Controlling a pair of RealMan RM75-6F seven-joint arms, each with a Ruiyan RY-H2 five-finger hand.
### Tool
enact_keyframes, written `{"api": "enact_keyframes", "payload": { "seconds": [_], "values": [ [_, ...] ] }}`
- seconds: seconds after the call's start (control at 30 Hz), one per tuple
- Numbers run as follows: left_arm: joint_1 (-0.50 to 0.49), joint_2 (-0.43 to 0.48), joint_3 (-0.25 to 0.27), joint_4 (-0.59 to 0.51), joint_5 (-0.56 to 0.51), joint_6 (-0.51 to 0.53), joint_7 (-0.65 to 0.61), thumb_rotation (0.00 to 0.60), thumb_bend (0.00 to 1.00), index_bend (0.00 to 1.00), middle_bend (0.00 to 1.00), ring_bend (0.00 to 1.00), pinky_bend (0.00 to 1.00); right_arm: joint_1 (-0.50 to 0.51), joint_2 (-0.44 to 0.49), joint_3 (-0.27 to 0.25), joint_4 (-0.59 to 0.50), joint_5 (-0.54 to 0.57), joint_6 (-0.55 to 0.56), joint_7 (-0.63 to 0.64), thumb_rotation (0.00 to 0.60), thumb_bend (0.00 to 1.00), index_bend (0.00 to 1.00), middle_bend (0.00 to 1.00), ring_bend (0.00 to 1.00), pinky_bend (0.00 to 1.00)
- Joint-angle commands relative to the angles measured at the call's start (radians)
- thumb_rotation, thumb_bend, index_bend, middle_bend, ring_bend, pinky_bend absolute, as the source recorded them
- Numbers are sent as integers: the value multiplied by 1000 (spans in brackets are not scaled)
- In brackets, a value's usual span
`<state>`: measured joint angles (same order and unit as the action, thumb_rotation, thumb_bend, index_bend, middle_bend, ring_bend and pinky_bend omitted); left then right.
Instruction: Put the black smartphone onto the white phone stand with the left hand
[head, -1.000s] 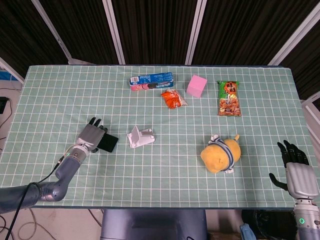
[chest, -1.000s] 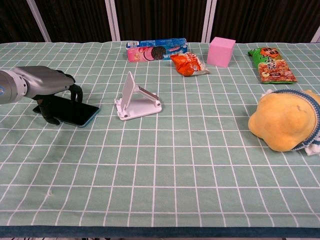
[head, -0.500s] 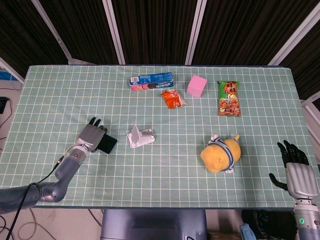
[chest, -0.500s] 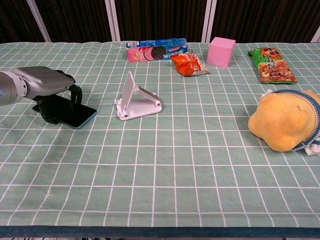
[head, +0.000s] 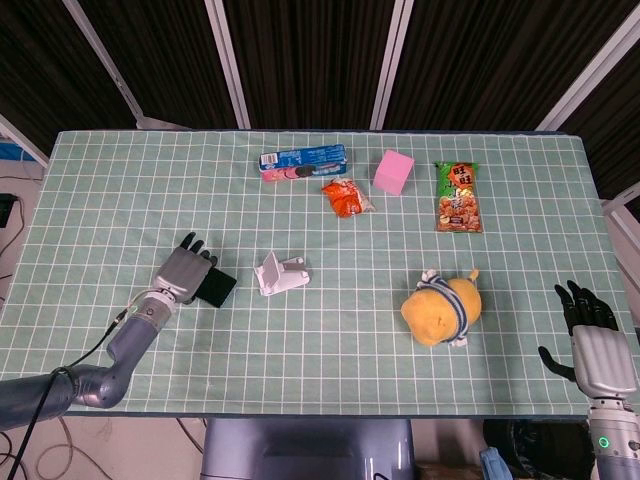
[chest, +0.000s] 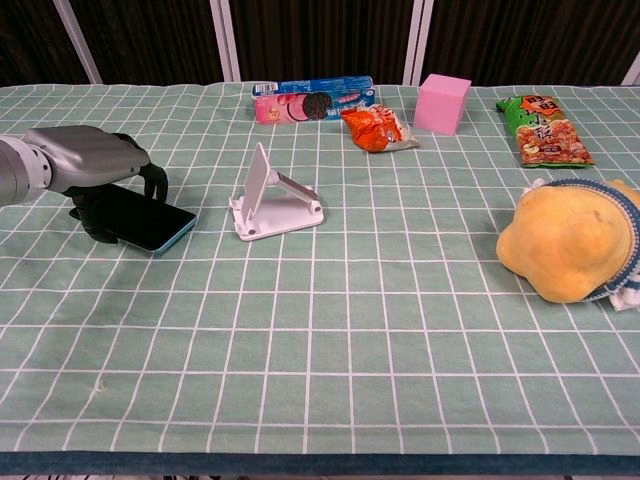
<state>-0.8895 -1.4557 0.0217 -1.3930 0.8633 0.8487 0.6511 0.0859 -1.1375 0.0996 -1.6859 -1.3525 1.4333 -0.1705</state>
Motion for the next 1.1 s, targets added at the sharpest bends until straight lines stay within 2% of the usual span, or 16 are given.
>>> {"api": "enact_keyframes", "payload": {
  "seconds": [0.03, 0.37, 0.8, 1.1],
  "values": [
    [1, 6, -3, -7, 5, 3, 0, 600, 507, 555, 600, 104, 0, 0, 0, 0, 0, 0, 0, 0, 600, 350, 0, 0, 0, 120],
    [7, 36, -19, -60, 26, 39, 8, 600, 517, 577, 620, 121, 0, 0, 1, 0, 0, -1, -1, 4, 600, 350, 0, 0, 0, 119],
    [53, 61, -116, -223, 28, 190, -70, 600, 514, 578, 620, 126, 0, 0, 2, 0, 2, -2, -2, 11, 600, 350, 0, 0, 0, 120],
    [120, -9, -212, -302, 32, 336, -211, 600, 509, 577, 619, 126, 0, 0, 3, -1, 3, -4, -4, 20, 600, 350, 0, 0, 0, 119]
  ]
}}
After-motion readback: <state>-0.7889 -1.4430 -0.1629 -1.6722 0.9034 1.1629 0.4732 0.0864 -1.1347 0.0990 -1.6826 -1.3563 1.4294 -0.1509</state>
